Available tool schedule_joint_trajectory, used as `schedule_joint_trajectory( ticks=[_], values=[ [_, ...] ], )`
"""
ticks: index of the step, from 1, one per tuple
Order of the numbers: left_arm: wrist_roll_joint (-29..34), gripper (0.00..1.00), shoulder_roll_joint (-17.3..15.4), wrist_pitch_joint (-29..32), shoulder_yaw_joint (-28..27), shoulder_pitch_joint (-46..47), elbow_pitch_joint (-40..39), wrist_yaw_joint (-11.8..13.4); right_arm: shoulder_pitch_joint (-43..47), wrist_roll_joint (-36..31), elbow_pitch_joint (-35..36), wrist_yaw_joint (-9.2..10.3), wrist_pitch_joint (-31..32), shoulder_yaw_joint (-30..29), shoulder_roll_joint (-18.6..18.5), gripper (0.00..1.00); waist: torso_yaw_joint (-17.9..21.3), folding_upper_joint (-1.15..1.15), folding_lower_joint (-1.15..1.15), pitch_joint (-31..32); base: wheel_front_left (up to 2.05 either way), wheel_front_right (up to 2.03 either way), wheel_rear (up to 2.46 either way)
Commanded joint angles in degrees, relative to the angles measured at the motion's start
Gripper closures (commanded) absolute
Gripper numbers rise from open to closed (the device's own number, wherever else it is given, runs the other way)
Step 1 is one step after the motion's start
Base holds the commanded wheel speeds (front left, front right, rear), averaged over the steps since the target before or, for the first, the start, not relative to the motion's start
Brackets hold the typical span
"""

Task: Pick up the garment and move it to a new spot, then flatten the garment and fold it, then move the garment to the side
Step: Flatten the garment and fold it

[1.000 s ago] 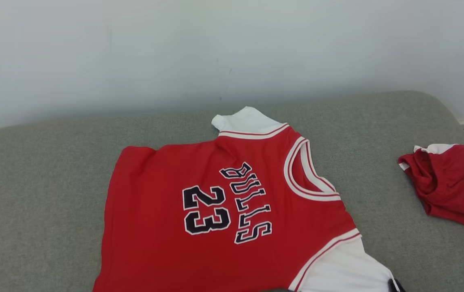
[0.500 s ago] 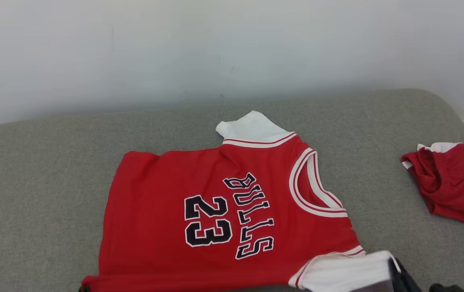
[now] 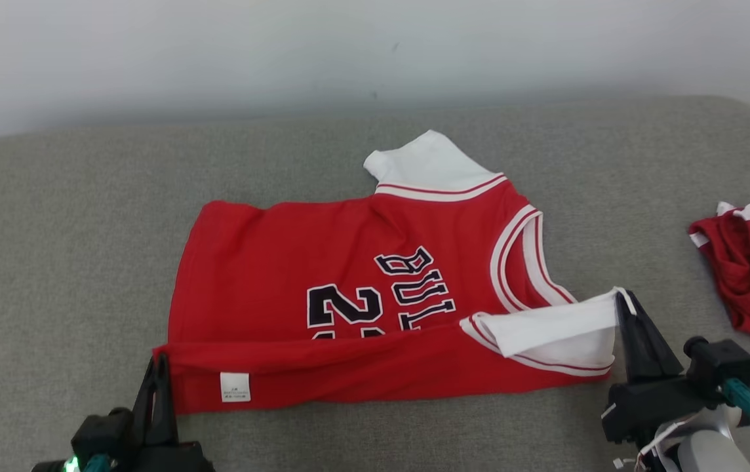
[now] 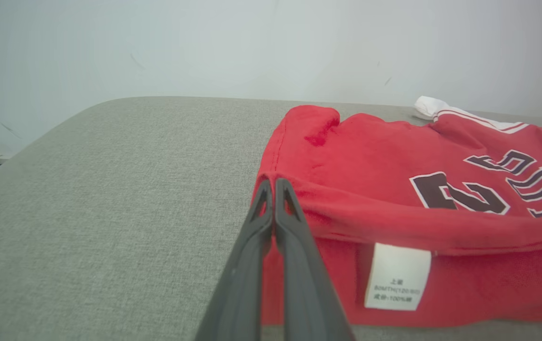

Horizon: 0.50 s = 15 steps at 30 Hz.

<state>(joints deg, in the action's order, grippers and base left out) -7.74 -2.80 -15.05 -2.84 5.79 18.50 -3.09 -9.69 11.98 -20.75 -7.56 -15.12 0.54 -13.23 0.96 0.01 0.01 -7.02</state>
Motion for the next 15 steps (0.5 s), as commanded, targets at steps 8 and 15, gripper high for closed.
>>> schedule_joint_trajectory(
  ticks=[8, 15],
  values=[
    [2.13, 1.0, -0.19, -0.17, -0.28, 7.76, 4.21, -0.37, -7.35, -1.91, -4.24, 0.15, 0.02, -0.86, -0.7, 1.0, -2.65, -0.01, -0.01, -5.86, 0.0, 0.0, 0.0],
    [3.53, 1.0, -0.17, -0.17, 0.87, 11.0, 5.52, -0.09, -11.11, -3.48, -5.67, 0.15, 0.03, -1.95, -0.43, 1.0, -3.28, -0.01, -0.01, -8.19, 0.0, 0.0, 0.0]
  ],
)
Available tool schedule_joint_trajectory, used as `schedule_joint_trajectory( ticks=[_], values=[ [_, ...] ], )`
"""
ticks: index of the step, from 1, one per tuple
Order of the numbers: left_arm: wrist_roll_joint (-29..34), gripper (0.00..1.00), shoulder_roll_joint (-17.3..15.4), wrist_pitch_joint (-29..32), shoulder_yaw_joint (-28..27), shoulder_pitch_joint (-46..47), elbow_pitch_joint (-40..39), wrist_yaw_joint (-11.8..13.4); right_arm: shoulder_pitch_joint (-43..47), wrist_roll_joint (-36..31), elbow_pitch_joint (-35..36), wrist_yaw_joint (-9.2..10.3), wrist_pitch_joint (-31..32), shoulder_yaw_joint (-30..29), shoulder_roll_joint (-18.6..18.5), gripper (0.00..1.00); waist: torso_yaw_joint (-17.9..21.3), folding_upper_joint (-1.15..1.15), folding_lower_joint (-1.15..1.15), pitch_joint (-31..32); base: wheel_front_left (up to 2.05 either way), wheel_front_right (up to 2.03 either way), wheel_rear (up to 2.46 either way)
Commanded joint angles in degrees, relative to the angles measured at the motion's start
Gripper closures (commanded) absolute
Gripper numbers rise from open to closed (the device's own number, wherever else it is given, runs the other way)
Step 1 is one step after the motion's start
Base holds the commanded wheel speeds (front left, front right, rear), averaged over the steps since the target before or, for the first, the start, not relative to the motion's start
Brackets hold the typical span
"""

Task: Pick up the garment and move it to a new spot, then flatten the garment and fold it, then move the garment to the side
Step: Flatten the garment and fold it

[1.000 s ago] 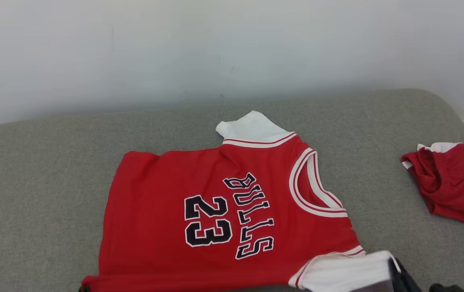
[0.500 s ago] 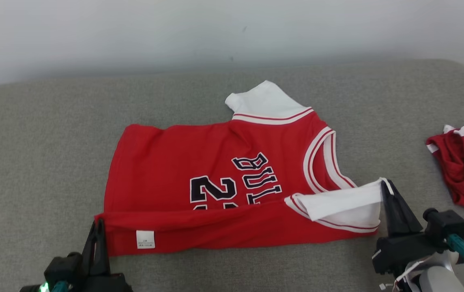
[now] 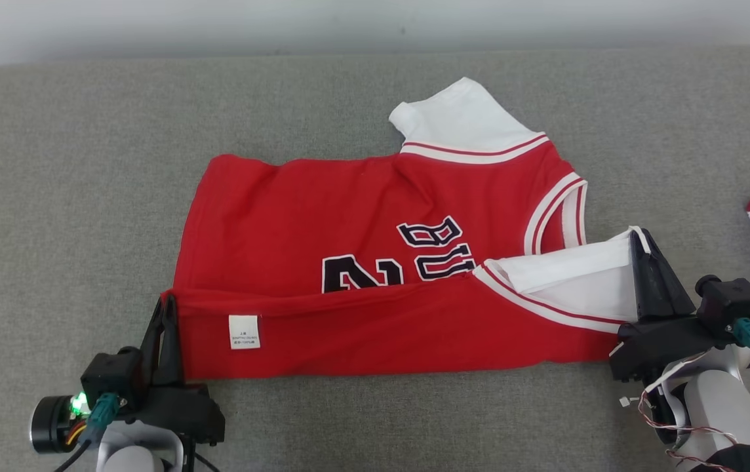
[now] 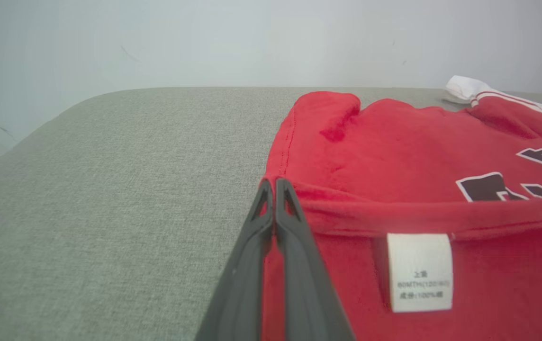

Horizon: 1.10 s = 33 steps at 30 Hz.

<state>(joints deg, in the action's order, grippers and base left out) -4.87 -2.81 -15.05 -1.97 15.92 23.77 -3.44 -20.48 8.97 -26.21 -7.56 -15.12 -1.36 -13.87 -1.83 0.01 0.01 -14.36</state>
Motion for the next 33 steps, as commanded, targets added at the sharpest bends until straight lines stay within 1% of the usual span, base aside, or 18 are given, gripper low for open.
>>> schedule_joint_trajectory(
  ticks=[1, 3, 4, 5, 6, 7, 8, 12, 15, 19, 25, 29, 33],
  values=[
    [0.65, 1.0, -0.16, -0.17, 0.08, 1.26, 0.42, 0.27, -0.72, -0.66, -0.42, 0.15, 0.03, -0.17, 0.22, 1.0, -0.54, -0.01, -0.01, -1.05, 0.0, 0.0, 0.0],
    [0.64, 1.0, -0.15, -0.17, 0.21, 1.68, 0.57, 0.33, -1.37, -0.84, -0.92, 0.15, 0.03, -0.53, 0.36, 1.0, -0.62, -0.01, -0.01, -1.32, 0.0, 0.0, 0.0],
    [0.59, 1.0, -0.16, -0.17, 0.22, 1.85, 0.51, 0.46, -1.65, -0.96, -1.12, 0.15, 0.03, -0.94, 0.55, 0.85, -0.62, -0.01, -0.01, -1.43, 0.0, 0.0, 0.0],
    [0.61, 1.0, -0.16, -0.17, 0.24, 1.96, 0.09, 0.62, -1.88, -1.04, -1.18, 0.15, 0.03, -1.66, 0.77, 0.67, -0.6, -0.01, -0.01, -1.55, 0.0, 0.0, 0.0],
    [0.61, 0.59, -0.16, -0.17, 0.29, 1.99, -0.29, 0.78, -2.04, -1.27, -1.16, 0.15, 0.03, -2.23, 1.01, 0.33, -0.6, -0.01, -0.01, -1.63, 0.0, 0.0, 0.0],
    [0.55, 0.27, -0.15, -0.17, 0.35, 1.9, -0.65, 0.94, -2.21, -1.5, -0.86, 0.15, 0.02, -2.61, 1.31, 0.0, -0.61, -0.01, -0.01, -1.71, 0.0, 0.0, 0.0],
    [0.37, 0.0, -0.16, -0.17, 0.4, 1.64, -1.0, 0.98, -2.36, -1.58, -0.41, 0.15, 0.03, -2.97, 1.58, 0.0, -0.6, -0.01, -0.01, -1.75, 0.0, 0.0, 0.0],
    [-0.25, 0.0, -0.17, -0.17, 0.69, -0.08, -2.15, 1.64, -1.78, -2.01, 1.83, 0.15, 0.03, -4.73, 2.37, 0.0, -0.55, -0.01, -0.01, -1.64, 0.0, 0.0, 0.0],
    [-1.49, 0.0, -0.16, -0.17, 1.17, -2.7, -4.05, 2.58, 1.01, -2.28, 2.96, 0.15, 0.03, -6.51, 3.43, 0.0, -0.45, -0.01, -0.01, -1.0, 0.0, 0.0, 0.0],
    [-2.75, 0.0, -0.2, -0.17, 1.98, -5.99, -5.37, 3.43, 4.94, -1.47, 3.7, 0.15, 0.03, -5.83, 3.37, 0.0, -0.47, -0.01, -0.01, -0.13, 0.0, 0.0, 0.0],
    [-3.54, 0.0, -0.17, -0.17, 1.51, -9.22, -5.81, 3.41, 10.63, -0.53, 4.23, 0.15, 0.03, -4.57, 3.68, 0.0, -0.06, -0.01, -0.01, 0.93, 0.0, 0.0, 0.0],
    [-3.62, 0.0, -0.14, -0.17, 1.04, -9.97, -5.33, 3.18, 12.24, 0.01, 1.9, 0.15, 0.03, -3.96, 3.57, 0.0, 0.06, -0.01, -0.01, 1.33, 0.0, 0.0, 0.0],
    [-3.64, 0.0, -0.16, -0.17, 1.56, -9.71, -5.27, 3.06, 11.65, 0.28, -3.96, 0.15, 0.06, -2.57, 3.43, 0.0, -0.43, -0.01, -0.01, 1.41, 0.0, 0.0, 0.0]
  ],
)
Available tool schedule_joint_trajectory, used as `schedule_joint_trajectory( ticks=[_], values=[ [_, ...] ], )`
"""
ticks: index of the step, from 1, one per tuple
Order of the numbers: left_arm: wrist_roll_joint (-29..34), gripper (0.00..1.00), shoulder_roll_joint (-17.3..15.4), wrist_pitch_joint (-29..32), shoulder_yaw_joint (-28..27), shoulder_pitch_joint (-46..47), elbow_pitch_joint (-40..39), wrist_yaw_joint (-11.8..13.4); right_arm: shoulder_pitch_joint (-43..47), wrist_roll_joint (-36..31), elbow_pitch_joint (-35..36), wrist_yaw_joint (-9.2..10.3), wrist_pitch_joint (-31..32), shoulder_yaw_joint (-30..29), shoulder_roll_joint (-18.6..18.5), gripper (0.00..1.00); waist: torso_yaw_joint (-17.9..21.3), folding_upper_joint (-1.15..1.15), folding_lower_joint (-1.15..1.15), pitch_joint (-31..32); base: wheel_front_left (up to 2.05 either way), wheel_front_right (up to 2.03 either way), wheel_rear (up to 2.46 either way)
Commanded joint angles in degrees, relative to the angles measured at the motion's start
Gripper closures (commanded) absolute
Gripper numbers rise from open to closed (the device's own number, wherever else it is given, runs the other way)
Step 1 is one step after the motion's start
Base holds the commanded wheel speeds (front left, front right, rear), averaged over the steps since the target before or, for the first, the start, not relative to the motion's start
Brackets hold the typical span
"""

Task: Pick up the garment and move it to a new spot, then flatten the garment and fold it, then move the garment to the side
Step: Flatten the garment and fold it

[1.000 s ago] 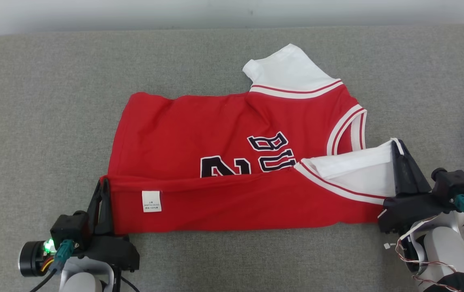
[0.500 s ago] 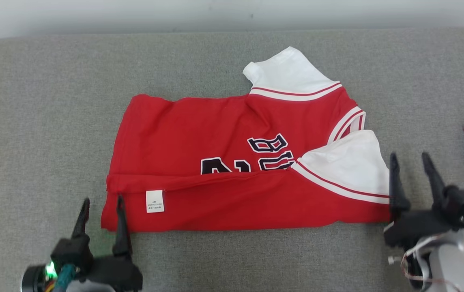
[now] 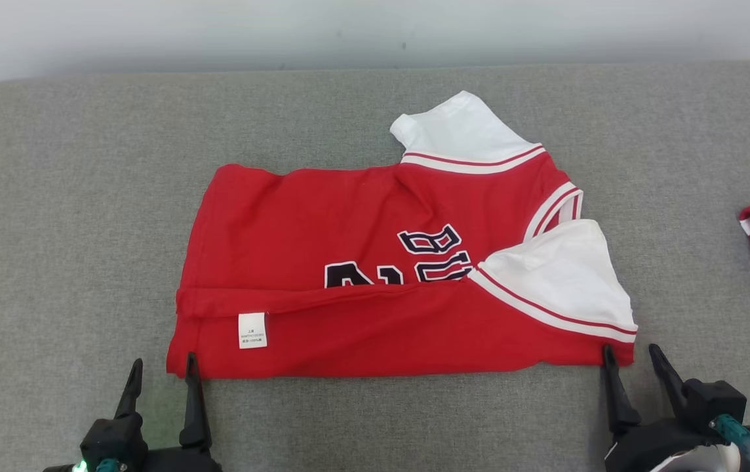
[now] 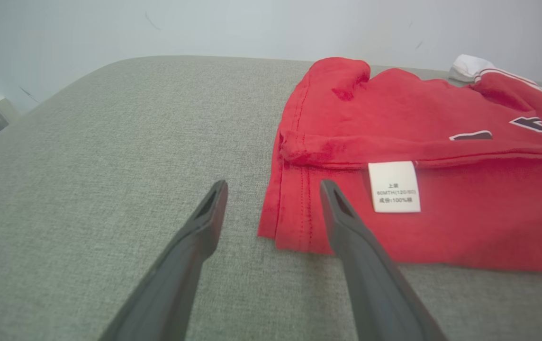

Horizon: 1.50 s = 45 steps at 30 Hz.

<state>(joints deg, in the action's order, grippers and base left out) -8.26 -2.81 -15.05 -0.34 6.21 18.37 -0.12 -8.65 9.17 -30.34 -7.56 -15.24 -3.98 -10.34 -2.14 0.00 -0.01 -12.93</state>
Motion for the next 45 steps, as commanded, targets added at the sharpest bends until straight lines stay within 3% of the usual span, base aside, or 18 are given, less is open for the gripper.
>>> schedule_joint_trajectory(
  ticks=[1, 3, 4, 6, 7, 12, 20, 30, 31, 32, 33, 36, 39, 45],
  values=[
    [-0.21, 0.0, -0.15, -0.17, -0.02, 0.24, 0.2, -0.38, -0.63, 0.42, -1.56, 0.15, 0.35, 0.41, -0.08, 0.0, -0.27, 0.0, 0.01, -0.05, 0.0, 0.0, 0.0],
    [-0.46, 0.0, -0.14, -0.17, 0.41, 0.49, 0.21, -0.57, -1.47, 0.66, -4.06, 0.15, 0.39, 1.18, -0.13, 0.05, -0.5, 0.0, 0.01, -0.15, 0.0, 0.0, 0.0],
    [-0.26, 0.0, -0.14, -0.17, 0.56, 0.58, 0.24, -0.77, -1.85, 0.87, -5.29, 0.15, 0.46, 1.61, -0.17, 0.36, -0.6, 0.0, 0.01, -0.24, 0.0, 0.0, 0.0],
    [-0.56, 0.0, -0.16, -0.17, 0.59, 0.62, 0.59, -0.87, -2.78, 1.34, -6.94, 0.15, 0.6, 2.35, -0.35, 0.75, -0.73, 0.0, 0.01, -0.44, 0.0, 0.0, 0.0],
    [-0.67, 0.0, -0.16, -0.17, 0.61, 0.67, 0.77, -0.98, -3.12, 1.5, -7.66, 0.15, 0.64, 2.76, -0.39, 1.0, -0.78, 0.0, 0.01, -0.53, 0.0, 0.0, 0.0],
    [-1.58, 0.0, -0.14, -0.17, 0.52, 0.91, 1.89, -1.05, -4.11, 2.91, -8.6, 0.16, 0.66, 4.16, -0.98, 1.0, -0.78, 0.0, 0.01, -0.87, 0.0, 0.0, 0.0],
    [-3.62, 0.0, -0.13, -0.17, -0.03, 2.44, 5.25, -1.8, -4.04, 5.22, -1.31, 0.14, 0.18, 5.17, -1.95, 1.0, 0.0, 0.0, 0.01, -1.63, 0.0, 0.0, 0.0],
    [-7.79, 0.0, -0.04, -0.1, 0.92, 6.09, 12.79, -3.75, -5.03, 6.99, 2.2, 0.14, 0.16, 6.83, -2.87, 1.0, 0.89, 0.0, 0.01, -3.09, 0.0, 0.0, 0.0],
    [-7.65, 0.22, -0.04, 0.08, 1.23, 6.37, 13.35, -3.99, -5.07, 7.12, 2.35, 0.14, 0.16, 6.88, -2.98, 1.0, 0.9, 0.0, 0.01, -3.18, 0.0, 0.0, 0.0],
    [-7.73, 0.8, 0.01, 0.18, 1.58, 6.61, 13.95, -4.18, -5.09, 7.18, 2.46, 0.14, 0.16, 6.89, -3.05, 1.0, 0.91, 0.0, 0.01, -3.24, 0.0, 0.0, 0.0],
    [-8.25, 1.0, 0.12, 0.19, 1.85, 6.68, 14.65, -4.5, -5.06, 7.18, 2.55, 0.14, 0.16, 6.91, -3.13, 1.0, 0.92, 0.0, 0.01, -3.28, 0.0, 0.0, 0.0],
    [-9.19, 1.0, 0.05, 0.21, 2.0, 7.11, 14.01, -5.32, -5.09, 7.52, 2.53, 0.14, 0.16, 6.54, -3.2, 1.0, 0.78, 0.0, 0.01, -3.13, 0.0, 0.0, 0.0],
    [-10.5, 1.0, -0.1, -0.17, 1.16, 6.67, 8.2, -6.42, -5.34, 7.8, 2.26, 0.14, 0.16, 6.17, -3.08, 1.0, 0.53, 0.0, 0.01, -2.56, 0.0, 0.0, 0.0],
    [-8.69, 1.0, -0.12, -0.17, -0.86, 4.57, 1.98, -7.24, -6.46, 8.71, 2.46, 0.14, 0.15, 5.17, -2.26, 1.0, 0.53, 0.0, 0.01, 0.44, 0.0, 0.0, 0.0]
  ],
)
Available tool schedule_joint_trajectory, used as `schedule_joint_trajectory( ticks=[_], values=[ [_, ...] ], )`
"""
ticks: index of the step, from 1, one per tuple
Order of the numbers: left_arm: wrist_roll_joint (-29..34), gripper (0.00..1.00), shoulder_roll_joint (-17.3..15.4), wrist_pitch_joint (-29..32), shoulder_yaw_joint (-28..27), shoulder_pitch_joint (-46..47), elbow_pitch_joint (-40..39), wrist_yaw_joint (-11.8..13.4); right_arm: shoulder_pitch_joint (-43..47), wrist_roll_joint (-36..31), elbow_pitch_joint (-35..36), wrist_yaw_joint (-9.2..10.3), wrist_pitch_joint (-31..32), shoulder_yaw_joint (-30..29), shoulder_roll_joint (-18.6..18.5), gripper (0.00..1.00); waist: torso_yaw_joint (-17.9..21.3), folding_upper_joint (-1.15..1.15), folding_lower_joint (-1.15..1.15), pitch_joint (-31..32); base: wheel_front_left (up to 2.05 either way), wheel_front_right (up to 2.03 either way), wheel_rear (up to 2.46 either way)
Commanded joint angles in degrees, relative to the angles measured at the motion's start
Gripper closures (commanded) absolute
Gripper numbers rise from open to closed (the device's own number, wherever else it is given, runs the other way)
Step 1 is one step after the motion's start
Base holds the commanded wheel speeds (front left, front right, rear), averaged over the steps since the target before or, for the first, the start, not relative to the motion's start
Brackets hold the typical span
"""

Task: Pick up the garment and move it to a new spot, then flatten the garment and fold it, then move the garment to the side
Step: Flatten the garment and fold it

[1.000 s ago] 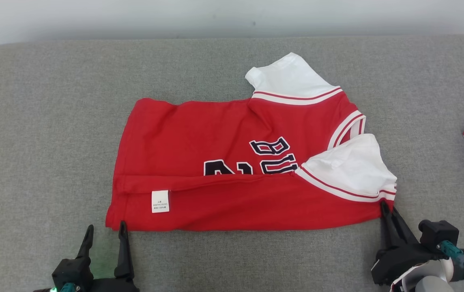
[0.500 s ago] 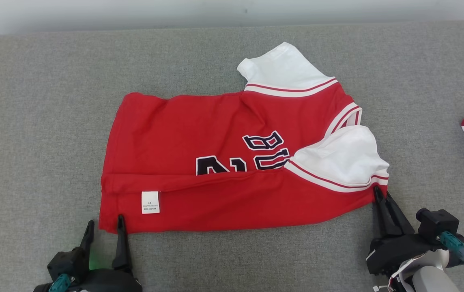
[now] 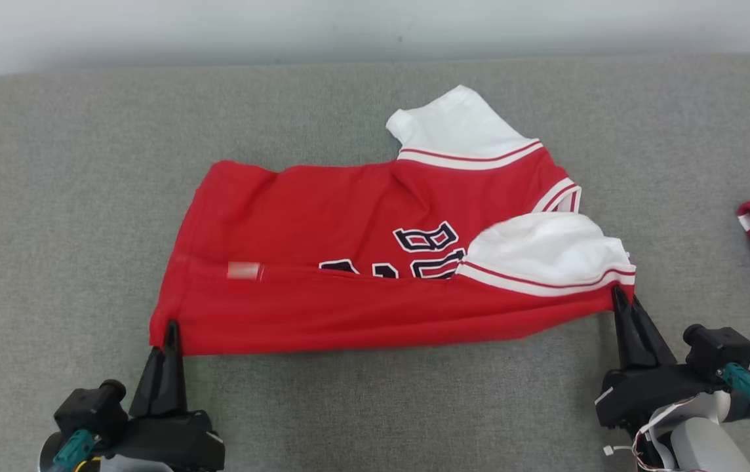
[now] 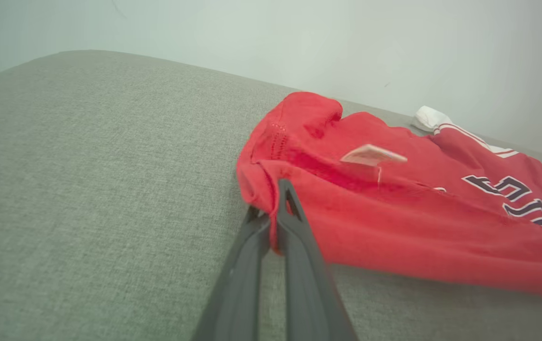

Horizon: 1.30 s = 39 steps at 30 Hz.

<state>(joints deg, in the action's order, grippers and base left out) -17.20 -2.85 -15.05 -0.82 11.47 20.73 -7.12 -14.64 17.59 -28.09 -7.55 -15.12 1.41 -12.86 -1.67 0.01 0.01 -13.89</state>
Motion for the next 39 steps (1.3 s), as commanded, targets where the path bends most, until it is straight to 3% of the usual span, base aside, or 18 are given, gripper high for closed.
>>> schedule_joint_trajectory(
  ticks=[1, 13, 28, 30, 31, 39],
  values=[
    [0.96, 1.0, -0.09, -0.17, -0.8, -1.07, -0.56, -0.29, -0.52, 0.59, 0.09, 0.13, 0.03, -0.42, 0.41, 1.0, 0.16, -0.01, -0.01, 2.25, 0.0, 0.0, 0.0],
    [2.37, 1.0, -0.12, -0.17, -3.6, -10.77, 2.92, -0.22, 6.12, 5.56, -5.55, 0.14, 0.03, 4.01, -0.35, 1.0, 2.49, -0.01, -0.01, 13.52, 0.0, 0.0, 0.0],
    [1.27, 1.0, -0.2, -0.17, -2.05, -17.93, 7.61, 1.78, 14.29, 8.43, -7.84, 0.14, 0.02, 6.64, -1.82, 1.0, 2.43, -0.01, -0.01, 14.71, 0.0, 0.0, 0.0],
    [1.11, 0.0, -0.2, -0.17, -1.76, -16.83, 7.63, 1.66, 13.72, 8.42, -7.77, 0.14, 0.02, 6.39, -1.59, 0.08, 2.2, -0.01, -0.01, 14.28, 0.0, 0.0, 0.0],
    [0.83, 0.0, -0.2, -0.17, -1.5, -16.13, 7.1, 1.38, 13.25, 8.18, -7.53, 0.14, 0.02, 6.33, -1.56, 0.0, 2.06, -0.01, -0.01, 14.05, 0.0, 0.0, 0.0],
    [3.98, 0.0, -0.08, -0.17, -1.59, -12.68, 4.76, 0.63, 8.45, 4.53, -6.28, 0.14, 0.03, 3.31, -2.42, 0.0, 0.77, -0.01, -0.01, 11.33, 0.0, 0.0, 0.0]
  ],
)
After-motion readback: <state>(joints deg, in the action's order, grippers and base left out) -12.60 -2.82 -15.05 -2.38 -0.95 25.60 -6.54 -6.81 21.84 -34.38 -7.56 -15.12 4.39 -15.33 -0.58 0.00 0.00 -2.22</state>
